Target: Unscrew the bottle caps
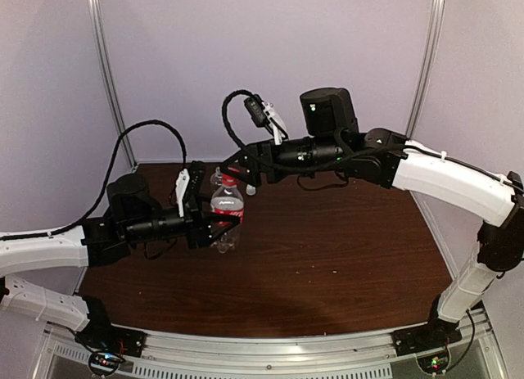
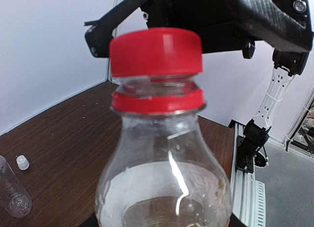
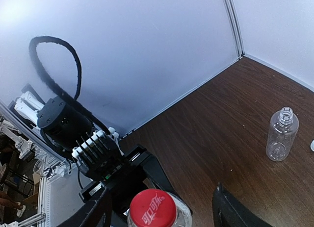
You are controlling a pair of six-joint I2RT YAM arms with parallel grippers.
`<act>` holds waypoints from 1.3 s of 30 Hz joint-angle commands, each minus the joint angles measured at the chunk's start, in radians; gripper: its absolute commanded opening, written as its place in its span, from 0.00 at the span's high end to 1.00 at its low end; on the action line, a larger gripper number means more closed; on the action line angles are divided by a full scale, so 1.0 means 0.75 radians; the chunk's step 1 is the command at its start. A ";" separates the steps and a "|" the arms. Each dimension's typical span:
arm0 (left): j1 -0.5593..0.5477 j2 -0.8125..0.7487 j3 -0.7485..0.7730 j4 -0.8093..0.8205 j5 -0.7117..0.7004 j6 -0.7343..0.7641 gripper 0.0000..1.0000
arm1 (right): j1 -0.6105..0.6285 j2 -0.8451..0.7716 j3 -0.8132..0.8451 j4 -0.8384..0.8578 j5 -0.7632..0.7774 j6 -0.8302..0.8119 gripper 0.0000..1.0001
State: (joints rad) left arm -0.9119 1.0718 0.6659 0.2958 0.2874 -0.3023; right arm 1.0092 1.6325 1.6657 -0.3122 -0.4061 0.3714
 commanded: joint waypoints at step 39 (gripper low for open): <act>-0.007 -0.134 -0.082 0.373 0.655 -0.104 0.70 | -0.108 0.073 0.039 -0.138 -0.951 -0.774 0.81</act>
State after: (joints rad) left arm -0.9138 0.9974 0.6056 0.3561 0.5819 -0.3115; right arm 0.9657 1.6566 1.6684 -0.3290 -0.9276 -0.0208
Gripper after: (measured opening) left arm 0.544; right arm 0.299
